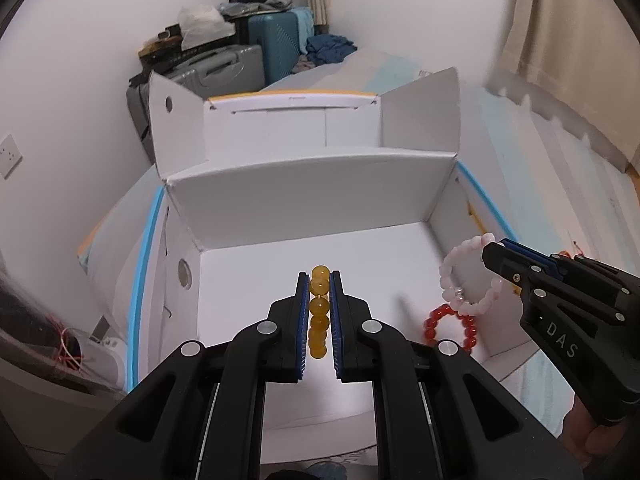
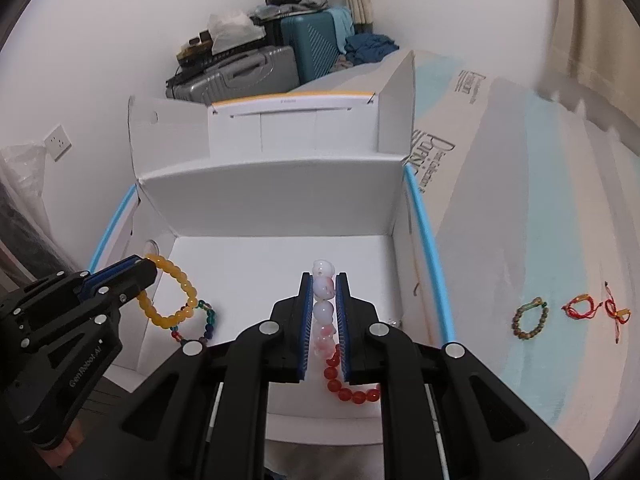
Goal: Organize jewelry
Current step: 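Carry the yellow and pink-white bracelets over the white cardboard box, then open both grippers to drop the bracelets inside the box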
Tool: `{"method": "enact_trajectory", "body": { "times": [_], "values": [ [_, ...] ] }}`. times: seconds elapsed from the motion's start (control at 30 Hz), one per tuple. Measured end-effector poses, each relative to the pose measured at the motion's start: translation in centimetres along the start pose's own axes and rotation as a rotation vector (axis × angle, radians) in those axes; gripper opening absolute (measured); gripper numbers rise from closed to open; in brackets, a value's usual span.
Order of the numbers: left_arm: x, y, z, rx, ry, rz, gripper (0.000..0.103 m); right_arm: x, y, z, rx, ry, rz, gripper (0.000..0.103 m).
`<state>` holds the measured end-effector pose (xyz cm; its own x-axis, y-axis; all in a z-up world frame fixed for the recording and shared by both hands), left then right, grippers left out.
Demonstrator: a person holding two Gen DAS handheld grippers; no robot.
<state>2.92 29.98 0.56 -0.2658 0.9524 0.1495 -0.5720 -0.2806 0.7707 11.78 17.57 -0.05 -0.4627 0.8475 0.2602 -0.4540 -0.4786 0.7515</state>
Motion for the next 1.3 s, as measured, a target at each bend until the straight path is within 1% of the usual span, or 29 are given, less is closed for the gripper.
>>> {"method": "enact_trajectory", "body": {
  "times": [0.3,0.5,0.87,1.2,1.3],
  "values": [
    [0.6,-2.4,-1.0,0.057,0.006,0.01,0.009,-0.1,-3.1,-1.7,0.081,0.012,-0.022,0.011],
    [0.7,-3.6,-1.5,0.081,0.009,0.013,0.009,-0.4,-4.5,-2.1,0.113,0.007,-0.043,0.011],
    [1.0,-5.0,-2.3,0.129,0.019,0.023,0.009,-0.2,-6.1,-3.0,0.15,0.014,-0.062,0.011],
    [1.5,-5.8,-2.8,0.158,0.025,0.042,0.009,0.1,-6.9,-3.2,0.162,0.014,-0.065,0.011],
    [1.6,-6.0,-2.9,0.169,0.028,0.056,0.011,0.1,-7.1,-3.4,0.17,0.005,-0.064,0.012]
  ]
}}
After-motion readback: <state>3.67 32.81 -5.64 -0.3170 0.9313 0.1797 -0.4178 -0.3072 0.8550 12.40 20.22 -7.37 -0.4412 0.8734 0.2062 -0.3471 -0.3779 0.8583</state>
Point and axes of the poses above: each gripper's, at about its wrist camera, not at the fingertips, and y roughly against the way its jaws point, x to its left, z to its top, the point moved 4 cm from there along -y, roughly the way its jaws point, and after that the axes turned 12 degrees about -y, right-handed, at the moved point
